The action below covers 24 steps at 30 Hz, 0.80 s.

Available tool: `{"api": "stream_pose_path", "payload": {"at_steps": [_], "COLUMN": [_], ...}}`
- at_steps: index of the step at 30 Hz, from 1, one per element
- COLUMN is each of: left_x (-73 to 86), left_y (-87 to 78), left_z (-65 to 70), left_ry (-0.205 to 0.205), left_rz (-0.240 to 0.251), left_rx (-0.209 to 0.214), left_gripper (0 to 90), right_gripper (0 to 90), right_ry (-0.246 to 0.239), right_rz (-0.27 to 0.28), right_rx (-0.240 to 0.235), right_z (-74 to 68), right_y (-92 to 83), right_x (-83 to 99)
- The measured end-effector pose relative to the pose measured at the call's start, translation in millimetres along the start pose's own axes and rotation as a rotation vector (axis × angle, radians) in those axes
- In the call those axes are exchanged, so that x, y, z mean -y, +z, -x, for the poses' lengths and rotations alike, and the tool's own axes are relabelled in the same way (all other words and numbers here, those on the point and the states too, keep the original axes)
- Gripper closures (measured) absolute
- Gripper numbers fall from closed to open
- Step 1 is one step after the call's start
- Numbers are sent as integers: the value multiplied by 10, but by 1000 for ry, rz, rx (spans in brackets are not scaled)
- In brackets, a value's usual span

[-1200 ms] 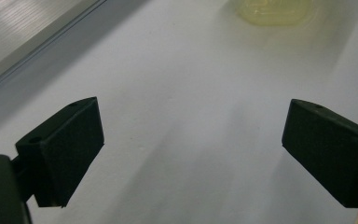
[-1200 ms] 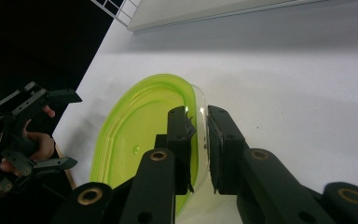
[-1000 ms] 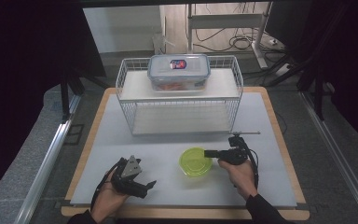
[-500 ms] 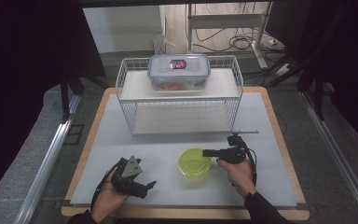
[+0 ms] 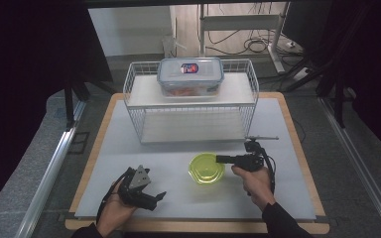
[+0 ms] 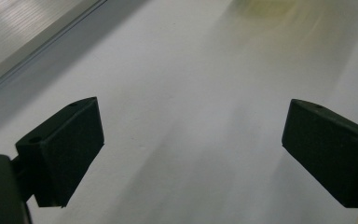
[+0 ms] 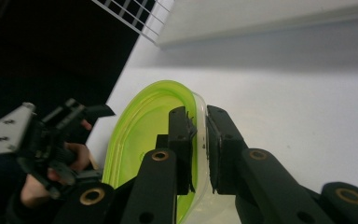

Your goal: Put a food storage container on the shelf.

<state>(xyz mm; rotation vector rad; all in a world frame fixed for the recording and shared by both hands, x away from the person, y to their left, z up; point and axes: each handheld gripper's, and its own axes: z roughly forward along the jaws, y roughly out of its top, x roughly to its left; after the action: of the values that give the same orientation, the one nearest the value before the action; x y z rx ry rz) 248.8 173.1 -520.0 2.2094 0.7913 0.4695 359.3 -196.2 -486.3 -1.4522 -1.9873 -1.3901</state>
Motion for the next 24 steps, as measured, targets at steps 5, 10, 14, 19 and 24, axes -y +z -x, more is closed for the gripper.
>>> {"api": "stream_pose_path", "payload": {"at_steps": [5, 10, 14, 19, 24], "left_x": [-2, -4, -6, -6, -3], "left_y": [-12, -19, -22, -24, -22], "left_z": [-9, -11, -12, -17, -22], "left_ry": [-4, -5, -6, 1, 1], "left_rz": [8, 12, 14, 15, 15], "left_rx": [-2, -1, -1, -3, 0], "left_gripper": [52, 51, 51, 51, 51], "right_gripper": [807, 806, 806, 807, 807], "right_ry": [4, -2, -10, -39, -51], "right_rz": [26, 50, 67, 101, 135], "right_rx": [-33, -61, -79, -86, -96], "right_z": [-104, -259, -413, -609, -793], "right_y": [-98, -243, -357, -488, -592], "right_x": [-104, -267, -419, -622, -832]}}
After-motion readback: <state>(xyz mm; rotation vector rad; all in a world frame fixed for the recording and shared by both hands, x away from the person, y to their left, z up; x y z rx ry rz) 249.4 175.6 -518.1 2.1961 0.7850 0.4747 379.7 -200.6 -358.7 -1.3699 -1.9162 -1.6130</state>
